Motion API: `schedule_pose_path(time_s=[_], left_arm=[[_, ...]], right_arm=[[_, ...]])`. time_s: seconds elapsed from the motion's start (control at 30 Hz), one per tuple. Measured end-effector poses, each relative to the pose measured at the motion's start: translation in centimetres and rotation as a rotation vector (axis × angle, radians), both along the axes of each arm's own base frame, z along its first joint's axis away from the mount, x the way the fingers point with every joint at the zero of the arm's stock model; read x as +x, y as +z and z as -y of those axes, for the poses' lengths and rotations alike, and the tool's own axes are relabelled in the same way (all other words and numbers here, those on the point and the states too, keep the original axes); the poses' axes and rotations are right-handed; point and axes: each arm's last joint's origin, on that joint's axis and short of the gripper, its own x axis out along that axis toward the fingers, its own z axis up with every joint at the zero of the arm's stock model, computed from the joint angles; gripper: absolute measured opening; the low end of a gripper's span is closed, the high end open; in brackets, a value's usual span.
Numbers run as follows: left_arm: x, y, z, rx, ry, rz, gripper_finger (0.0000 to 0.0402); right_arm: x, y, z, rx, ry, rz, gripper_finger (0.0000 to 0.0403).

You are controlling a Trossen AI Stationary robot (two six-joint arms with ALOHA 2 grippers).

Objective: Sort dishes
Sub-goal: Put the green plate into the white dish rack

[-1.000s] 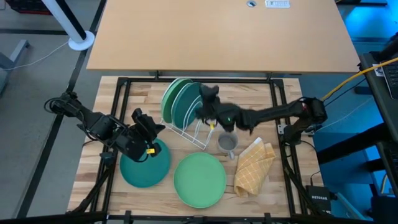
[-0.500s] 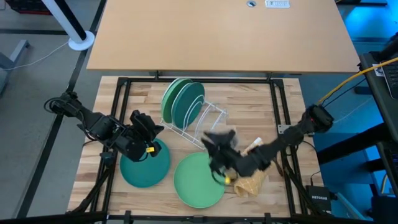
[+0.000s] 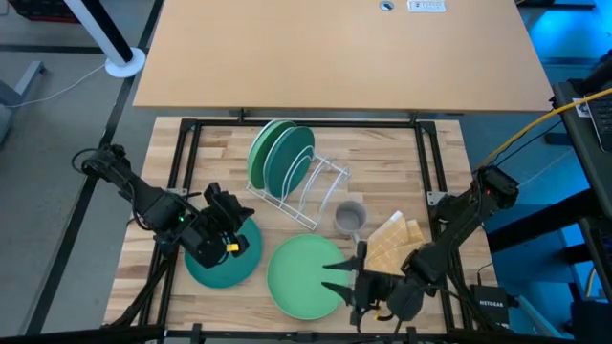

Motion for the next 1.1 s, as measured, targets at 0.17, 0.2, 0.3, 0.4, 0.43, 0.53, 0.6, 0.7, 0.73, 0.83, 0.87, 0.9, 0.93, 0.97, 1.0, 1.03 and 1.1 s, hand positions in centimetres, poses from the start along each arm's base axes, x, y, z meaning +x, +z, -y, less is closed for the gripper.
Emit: schedule_pose_path(time_s=[0.17,0.2,0.3,0.4,0.43,0.53,0.6,0.7,0.73,0.83,0.87,0.9,0.93,0.97,1.0,1.03,1.1], left_arm=[[0.6,-1.0,0.9,0.026,-0.013,-0.036,0.0001],[0.8,-1.2,1.0,0.031,-0.013,-0.043,0.0001],[1.2,-1.7,1.3,0.043,-0.014,-0.061,0.0001],[1.6,-2.3,1.8,0.058,-0.018,-0.08,0.0001],[1.7,-2.5,1.9,0.062,-0.019,-0.086,0.0001],[2.1,-3.2,2.4,0.076,-0.026,-0.106,0.0001],[2.4,-3.6,2.6,0.087,-0.028,-0.12,0.0001],[2.7,-4.2,2.9,0.099,-0.028,-0.137,0.0001],[2.9,-4.3,2.9,0.104,-0.029,-0.144,0.0001],[3.2,-4.8,3.2,0.113,-0.029,-0.159,0.0001],[3.3,-5.0,3.2,0.117,-0.03,-0.164,0.0001],[3.3,-5.1,3.3,0.124,-0.034,-0.171,0.0001],[3.4,-5.2,3.3,0.13,-0.04,-0.179,0.0001],[3.4,-5.3,3.4,0.133,-0.042,-0.182,0.0001],[3.5,-5.4,3.4,0.135,-0.042,-0.185,0.0001],[3.5,-5.4,3.4,0.136,-0.042,-0.186,0.0001],[3.5,-5.4,3.4,0.135,-0.041,-0.185,0.0001]], right_arm=[[-0.3,-0.5,-0.1,0.331,-0.072,0.016,0.0182],[-0.4,-0.7,0.0,0.392,-0.093,0.011,0.0182],[-0.5,-1.7,0.5,0.578,-0.185,-0.024,0.0182],[-0.7,-3.0,1.5,0.774,-0.29,-0.116,0.0182],[-0.8,-3.5,1.8,0.823,-0.319,-0.172,0.0182],[-1.1,-4.5,2.7,0.906,-0.402,-0.323,0.0182],[-1.3,-4.9,3.2,0.92,-0.451,-0.376,0.0182],[-1.4,-5.2,3.7,0.931,-0.496,-0.409,0.0182],[-1.4,-5.3,3.8,0.939,-0.507,-0.434,0.0182],[-1.4,-5.7,4.3,0.978,-0.536,-0.546,0.0182],[-1.5,-5.8,4.4,0.986,-0.547,-0.569,0.0182],[-1.5,-5.9,4.5,0.991,-0.557,-0.577,0.0182],[-1.5,-6.0,4.7,0.995,-0.575,-0.574,0.0182],[-1.5,-6.2,4.9,0.999,-0.589,-0.573,0.0182],[-1.5,-6.4,5.0,1.003,-0.597,-0.574,0.0182],[-1.5,-6.6,5.1,1.011,-0.608,-0.579,0.0182],[-1.6,-7.1,5.5,1.017,-0.627,-0.603,0.0182]])
